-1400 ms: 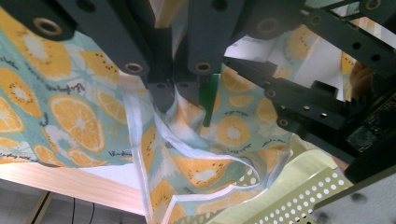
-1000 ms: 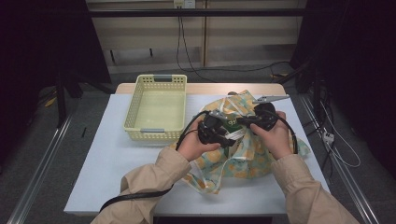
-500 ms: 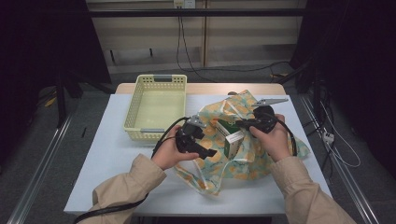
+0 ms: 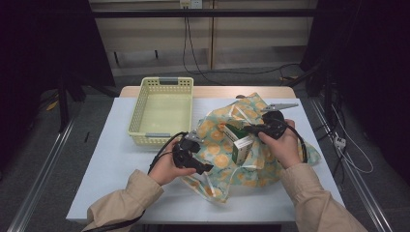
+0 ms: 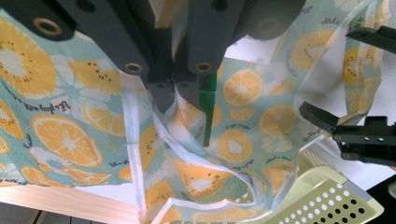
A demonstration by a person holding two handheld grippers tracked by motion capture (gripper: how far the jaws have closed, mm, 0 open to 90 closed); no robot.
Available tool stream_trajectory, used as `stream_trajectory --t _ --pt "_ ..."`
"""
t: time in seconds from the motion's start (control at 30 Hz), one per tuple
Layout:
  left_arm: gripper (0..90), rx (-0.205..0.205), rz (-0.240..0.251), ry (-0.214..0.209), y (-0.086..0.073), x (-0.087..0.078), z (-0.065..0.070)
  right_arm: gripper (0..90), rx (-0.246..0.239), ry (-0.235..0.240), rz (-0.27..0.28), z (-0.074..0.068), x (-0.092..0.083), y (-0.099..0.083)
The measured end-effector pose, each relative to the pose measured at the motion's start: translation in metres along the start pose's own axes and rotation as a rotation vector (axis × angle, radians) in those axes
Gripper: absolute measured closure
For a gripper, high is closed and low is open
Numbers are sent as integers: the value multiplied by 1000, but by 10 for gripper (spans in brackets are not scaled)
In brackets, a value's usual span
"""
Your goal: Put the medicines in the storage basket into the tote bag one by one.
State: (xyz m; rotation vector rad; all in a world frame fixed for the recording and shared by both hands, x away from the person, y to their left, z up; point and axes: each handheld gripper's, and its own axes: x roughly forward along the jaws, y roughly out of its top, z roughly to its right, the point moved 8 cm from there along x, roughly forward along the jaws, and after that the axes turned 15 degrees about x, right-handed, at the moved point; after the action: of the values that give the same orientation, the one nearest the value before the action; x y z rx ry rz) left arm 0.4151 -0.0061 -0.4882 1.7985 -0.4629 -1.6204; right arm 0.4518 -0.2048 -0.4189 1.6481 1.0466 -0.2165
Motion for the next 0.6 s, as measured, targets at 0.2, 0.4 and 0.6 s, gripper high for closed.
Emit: stream_trajectory --t 0.2,0.4,0.6 --pt "175 1 -51 59 -17 10 -3 892 0 1 -2 1 0 -2" --pt "292 71 -79 101 -24 10 -6 893 0 1 -1 1 0 -2" --pt "574 60 -17 79 -22 11 3 893 2 0 -3 1 2 -3"
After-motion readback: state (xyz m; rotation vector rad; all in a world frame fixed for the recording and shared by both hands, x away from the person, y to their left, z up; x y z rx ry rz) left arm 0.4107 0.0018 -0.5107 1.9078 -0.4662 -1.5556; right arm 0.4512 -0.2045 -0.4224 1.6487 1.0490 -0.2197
